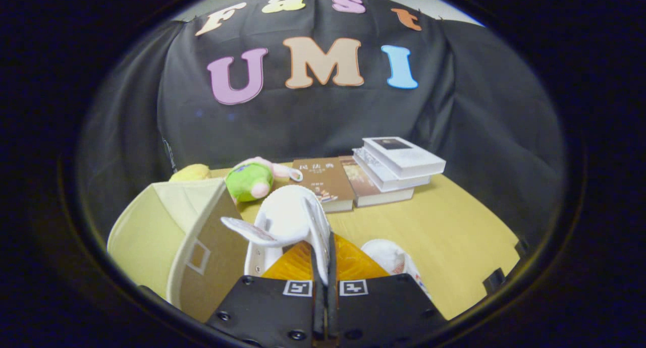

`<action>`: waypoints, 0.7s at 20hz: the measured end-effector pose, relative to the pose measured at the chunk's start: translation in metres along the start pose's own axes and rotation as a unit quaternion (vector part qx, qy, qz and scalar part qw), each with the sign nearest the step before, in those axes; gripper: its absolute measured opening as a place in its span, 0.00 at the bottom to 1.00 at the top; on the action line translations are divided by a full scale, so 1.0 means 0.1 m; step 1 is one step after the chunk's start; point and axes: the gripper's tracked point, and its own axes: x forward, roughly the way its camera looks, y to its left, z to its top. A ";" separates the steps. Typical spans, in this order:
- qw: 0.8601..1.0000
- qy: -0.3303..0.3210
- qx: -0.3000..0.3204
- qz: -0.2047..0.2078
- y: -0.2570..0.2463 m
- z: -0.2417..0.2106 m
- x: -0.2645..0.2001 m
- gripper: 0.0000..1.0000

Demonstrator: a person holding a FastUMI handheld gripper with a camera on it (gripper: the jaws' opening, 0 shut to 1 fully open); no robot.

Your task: Open the storage box then place both shoes into the box .Put the left shoe in first, then the right shoe, with the right side of both shoes facing outward in a uniform manner.

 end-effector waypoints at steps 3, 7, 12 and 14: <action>0.999 -0.028 -0.020 -0.023 0.02 0.42 -0.20 0.06; 0.997 -0.068 -0.021 -0.016 0.33 0.92 -0.40 0.05; 0.994 -0.104 0.018 0.028 1.04 1.22 -0.68 0.05; 0.994 -0.095 0.047 0.039 1.32 1.13 -0.72 0.05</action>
